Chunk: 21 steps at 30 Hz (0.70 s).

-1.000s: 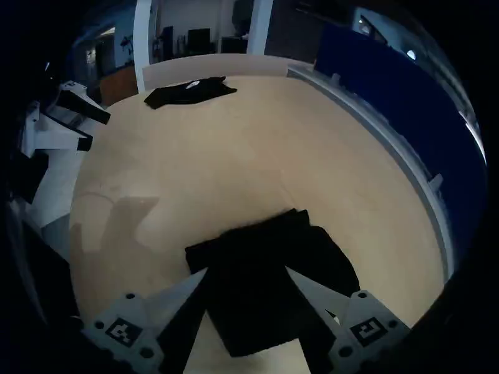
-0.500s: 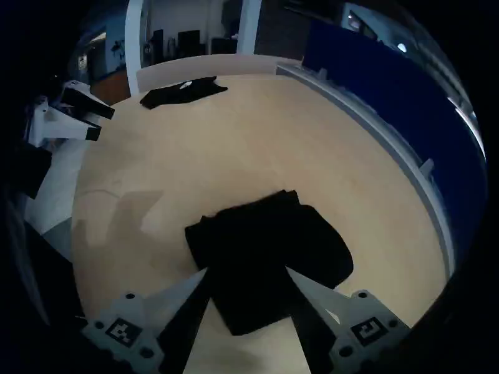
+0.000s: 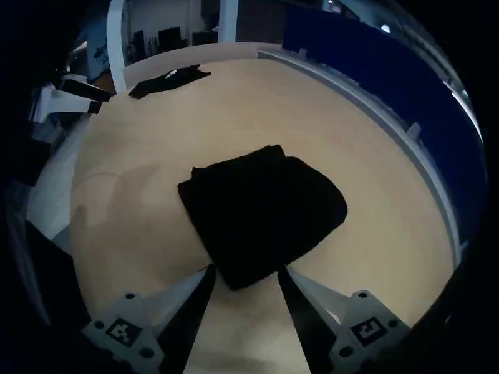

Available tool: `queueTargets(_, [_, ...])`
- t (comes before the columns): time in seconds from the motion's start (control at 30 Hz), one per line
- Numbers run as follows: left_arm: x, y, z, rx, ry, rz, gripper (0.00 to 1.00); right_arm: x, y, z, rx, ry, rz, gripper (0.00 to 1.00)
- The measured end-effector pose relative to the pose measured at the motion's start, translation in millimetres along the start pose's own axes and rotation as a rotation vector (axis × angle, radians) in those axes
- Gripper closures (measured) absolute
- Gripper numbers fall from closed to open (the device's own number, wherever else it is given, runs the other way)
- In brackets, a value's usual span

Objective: Fold towel

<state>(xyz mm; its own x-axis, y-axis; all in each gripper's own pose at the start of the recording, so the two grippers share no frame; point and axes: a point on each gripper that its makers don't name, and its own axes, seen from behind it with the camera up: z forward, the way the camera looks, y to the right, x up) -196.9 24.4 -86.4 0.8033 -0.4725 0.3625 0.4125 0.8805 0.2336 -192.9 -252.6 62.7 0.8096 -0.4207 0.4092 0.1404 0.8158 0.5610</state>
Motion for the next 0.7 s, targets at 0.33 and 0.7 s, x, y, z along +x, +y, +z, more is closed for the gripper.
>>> queueTargets(0.33, [-0.8, 1.4, -0.1, 0.000, 0.000, 0.000, 0.08, -13.7, -6.1, 5.0, 0.006, -0.015, 0.025, 0.28])
queueTargets(0.7, [-3.1, -0.9, 4.9, 0.002, -0.003, -0.001, 0.08, -21.4, -6.9, 10.7, -0.003, -0.020, 0.064, 0.48])
